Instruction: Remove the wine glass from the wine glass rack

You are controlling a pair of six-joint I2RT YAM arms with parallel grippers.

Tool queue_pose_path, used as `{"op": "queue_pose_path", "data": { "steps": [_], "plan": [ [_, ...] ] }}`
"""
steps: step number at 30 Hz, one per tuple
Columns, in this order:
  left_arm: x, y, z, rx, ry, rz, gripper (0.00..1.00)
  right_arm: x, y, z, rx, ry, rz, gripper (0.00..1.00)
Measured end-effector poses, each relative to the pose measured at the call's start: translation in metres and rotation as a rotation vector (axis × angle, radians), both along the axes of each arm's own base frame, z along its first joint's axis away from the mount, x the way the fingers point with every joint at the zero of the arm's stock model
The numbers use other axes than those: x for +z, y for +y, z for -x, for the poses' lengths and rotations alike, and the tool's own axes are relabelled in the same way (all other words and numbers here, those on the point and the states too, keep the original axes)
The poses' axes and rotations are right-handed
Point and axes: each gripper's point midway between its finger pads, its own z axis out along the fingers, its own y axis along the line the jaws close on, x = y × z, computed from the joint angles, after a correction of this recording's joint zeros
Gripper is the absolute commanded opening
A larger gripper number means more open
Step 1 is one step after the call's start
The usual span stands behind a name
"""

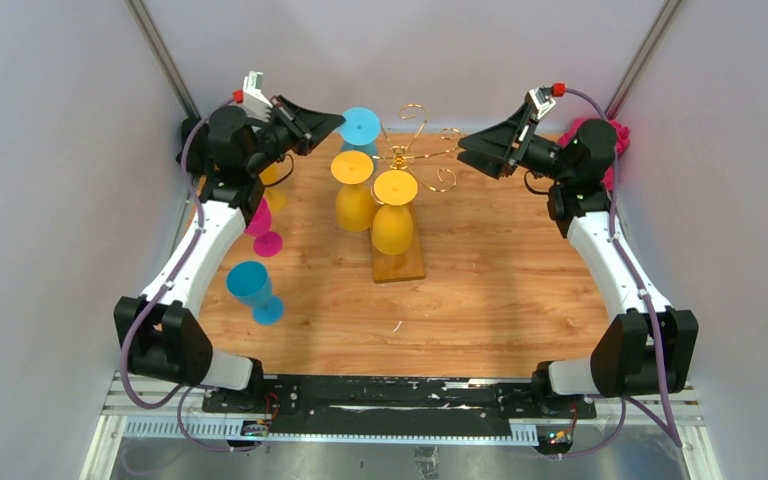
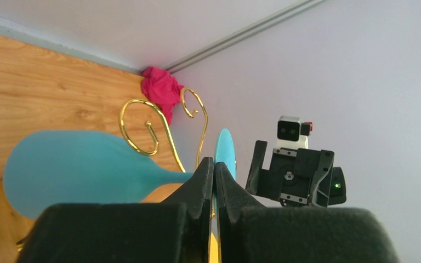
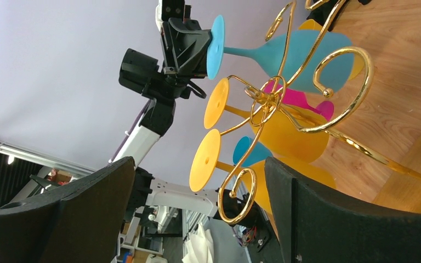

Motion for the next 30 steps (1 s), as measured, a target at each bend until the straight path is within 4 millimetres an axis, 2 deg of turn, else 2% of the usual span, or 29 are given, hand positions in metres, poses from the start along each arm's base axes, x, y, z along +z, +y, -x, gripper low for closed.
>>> {"op": "queue_pose_path", "data": {
  "steps": [3,8,12,15,22,25,30],
  "plan": [
    [0.001,0.013,0.003,0.031,-0.01,-0.013,0.0,0.001,0.0,0.0,0.001,-0.003,-0.005,0.94],
    [-0.023,0.033,-0.002,0.083,0.052,-0.041,0.0,0.001,0.0,-0.001,0.003,0.002,-0.011,0.94],
    [-0.024,0.047,-0.009,0.131,0.064,-0.07,0.0,-0.004,0.0,-0.002,0.003,0.015,-0.012,0.94],
    [-0.008,0.054,-0.018,0.164,0.04,-0.091,0.0,-0.01,0.0,-0.002,0.003,0.031,-0.011,0.94],
    [0.065,0.058,-0.036,0.204,-0.105,-0.081,0.0,-0.016,0.0,-0.002,0.003,0.045,-0.01,0.94],
    [0.081,0.057,-0.04,0.198,-0.135,-0.053,0.0,-0.015,0.0,-0.002,0.003,0.042,-0.011,0.93],
    [0.092,0.048,-0.037,0.143,-0.148,-0.012,0.0,-0.016,-0.002,-0.004,-0.005,0.032,-0.006,0.92]
  ]
}}
